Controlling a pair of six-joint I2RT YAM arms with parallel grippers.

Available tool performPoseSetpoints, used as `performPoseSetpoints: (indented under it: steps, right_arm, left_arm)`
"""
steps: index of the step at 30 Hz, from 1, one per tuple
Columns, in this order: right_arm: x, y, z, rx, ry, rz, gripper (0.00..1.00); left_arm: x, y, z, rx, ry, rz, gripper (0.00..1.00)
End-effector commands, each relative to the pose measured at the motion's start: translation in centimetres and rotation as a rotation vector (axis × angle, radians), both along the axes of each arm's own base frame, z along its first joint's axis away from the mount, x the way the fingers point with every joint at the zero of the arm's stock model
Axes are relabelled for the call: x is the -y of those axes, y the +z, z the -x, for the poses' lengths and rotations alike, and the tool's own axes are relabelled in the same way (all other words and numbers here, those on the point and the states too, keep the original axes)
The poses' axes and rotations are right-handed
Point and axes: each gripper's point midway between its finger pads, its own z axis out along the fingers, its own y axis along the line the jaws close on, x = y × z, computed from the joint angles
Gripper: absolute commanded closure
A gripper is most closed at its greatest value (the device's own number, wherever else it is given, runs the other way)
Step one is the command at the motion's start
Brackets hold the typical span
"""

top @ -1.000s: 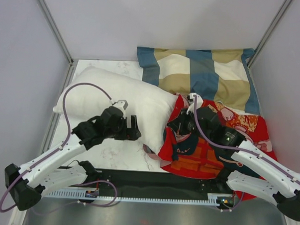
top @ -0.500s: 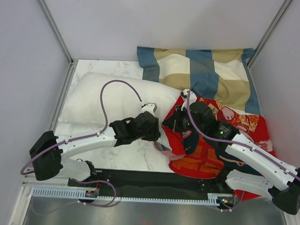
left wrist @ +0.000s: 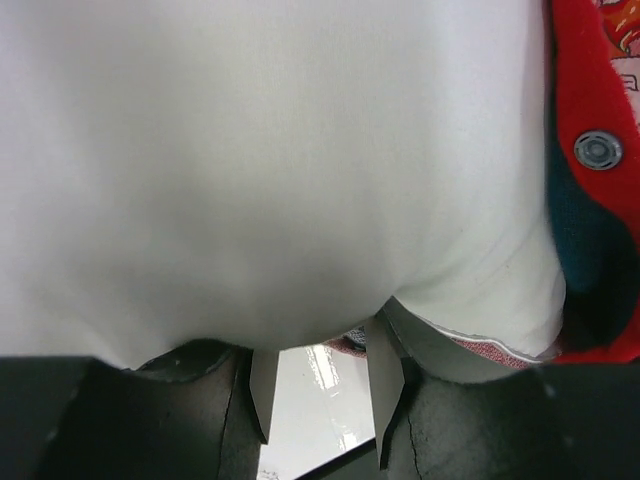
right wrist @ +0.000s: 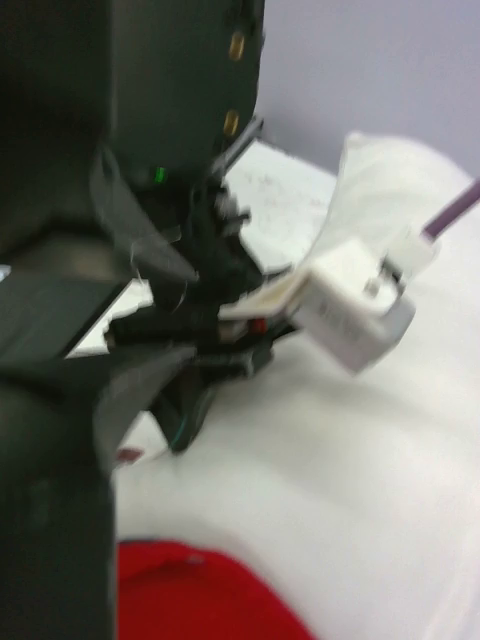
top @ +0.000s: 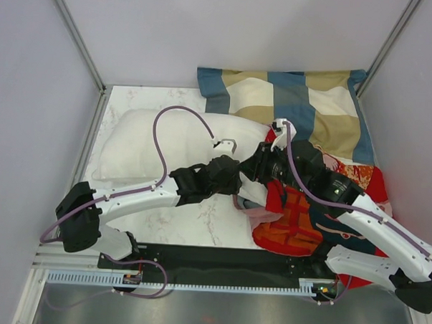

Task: Put the pillow into the pillowcase

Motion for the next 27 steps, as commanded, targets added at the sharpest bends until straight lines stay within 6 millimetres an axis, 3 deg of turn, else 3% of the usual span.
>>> performPoseSetpoints:
  steps: [1, 4, 6, 10, 16, 27]
  right_arm:
    - [4.1, -4.6, -0.1, -0.016, -0.108, 0.195, 0.53]
    - [7.6, -7.7, 0.6, -0.018, -0.187, 0.289, 0.40]
    - [9.2, -10.0, 1.5, -0.055, -0.198, 0.354, 0.38]
    - [9.8, -12.8, 2.5, -0.110, -0.186, 0.401, 0.37]
    - [10.8, -13.7, 2.9, -0.138, -0.229, 0.455, 0.37]
    - [13.3, -12.8, 4.1, -0.170, -0.340, 0.503, 0.35]
  left_arm:
    - [-1.5, 2.4, -1.7, 0.094, 0.096, 0.024, 0.55]
    - [-1.9, 1.8, -1.5, 0.087, 0.094, 0.010, 0.54]
    - [-2.0, 1.7, -1.4, 0.085, 0.093, 0.007, 0.53]
    - [-2.1, 1.6, -1.4, 0.082, 0.095, 0.001, 0.53]
    - [-2.3, 1.4, -1.6, 0.086, 0.100, -0.023, 0.54]
    - [-2.0, 1.0, -1.9, 0.087, 0.096, -0.048, 0.54]
